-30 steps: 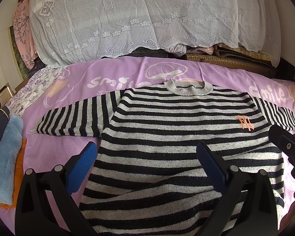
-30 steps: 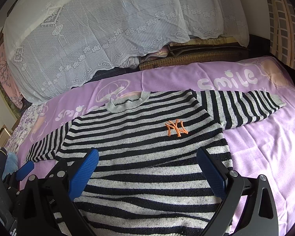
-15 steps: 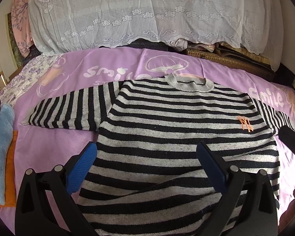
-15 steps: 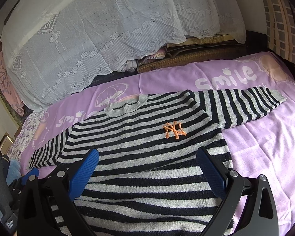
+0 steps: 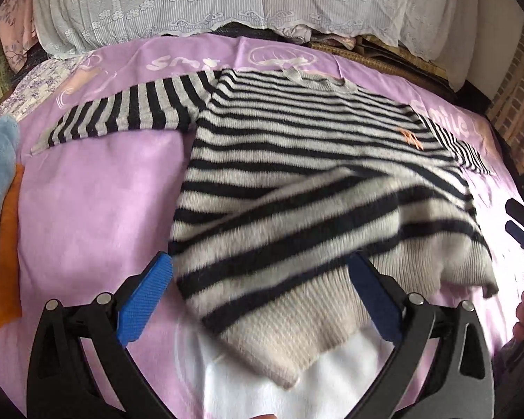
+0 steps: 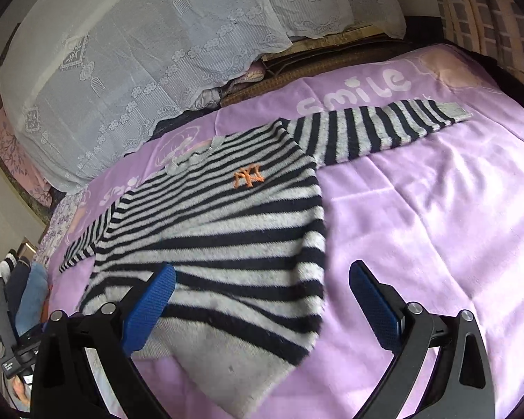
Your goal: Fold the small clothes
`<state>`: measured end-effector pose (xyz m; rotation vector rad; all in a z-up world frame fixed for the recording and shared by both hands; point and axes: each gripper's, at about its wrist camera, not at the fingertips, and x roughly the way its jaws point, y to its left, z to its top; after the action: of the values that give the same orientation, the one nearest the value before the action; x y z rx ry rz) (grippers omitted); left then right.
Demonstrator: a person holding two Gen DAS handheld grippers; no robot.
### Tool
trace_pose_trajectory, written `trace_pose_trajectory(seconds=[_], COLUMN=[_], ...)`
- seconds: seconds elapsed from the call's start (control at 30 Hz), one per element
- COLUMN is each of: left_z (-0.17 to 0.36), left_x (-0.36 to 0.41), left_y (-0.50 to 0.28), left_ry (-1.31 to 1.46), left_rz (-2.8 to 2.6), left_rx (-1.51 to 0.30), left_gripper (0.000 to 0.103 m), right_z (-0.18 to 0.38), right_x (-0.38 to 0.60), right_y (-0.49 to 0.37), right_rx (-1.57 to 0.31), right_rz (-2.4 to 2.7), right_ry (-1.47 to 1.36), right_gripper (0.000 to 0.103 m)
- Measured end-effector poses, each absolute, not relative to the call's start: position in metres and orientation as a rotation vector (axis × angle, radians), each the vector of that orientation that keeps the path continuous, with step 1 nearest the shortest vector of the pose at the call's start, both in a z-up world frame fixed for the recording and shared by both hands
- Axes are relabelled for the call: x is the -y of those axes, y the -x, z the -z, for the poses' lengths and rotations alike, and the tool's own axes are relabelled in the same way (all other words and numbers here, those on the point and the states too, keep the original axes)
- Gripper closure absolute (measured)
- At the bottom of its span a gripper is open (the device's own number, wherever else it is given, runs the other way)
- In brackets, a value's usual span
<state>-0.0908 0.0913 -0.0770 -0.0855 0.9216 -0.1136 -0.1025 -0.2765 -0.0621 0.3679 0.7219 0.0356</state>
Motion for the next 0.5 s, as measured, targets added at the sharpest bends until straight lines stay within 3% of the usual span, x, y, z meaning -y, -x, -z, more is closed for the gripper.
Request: trace_pose_trajectory(seconds=[0.17,0.37,0.47,0.5], left_z=[0.11,0.11,0.114,0.115], left_x=[-0.103,-0.112,-0.12,-0.123], left_y=[0.114,0.103,0.096,0.095], left_ry=[0.237,0.459,0.558,0.569], left_rz=[0.267,0.407,0.431,0.415], left_rx=[-1.049,-1.023,-1.025,-1.026], left_gripper=[0.004,0.005,0.007,0.021], right_z=[0.095,0.112,0.117,0.119], right_x=[0.284,0.27,0.27,0.27], right_y=[0.138,0.131,0.123,0.122], right_rx=[-0.808,-0.872,-0.875,-0.877], right_rz=[-0.118,-0.247,-0.246,-0.245], right_ry=[-0.466,-0.631,-0.688,-0.705], right_gripper=[0.003,0.006,0.022,0.035])
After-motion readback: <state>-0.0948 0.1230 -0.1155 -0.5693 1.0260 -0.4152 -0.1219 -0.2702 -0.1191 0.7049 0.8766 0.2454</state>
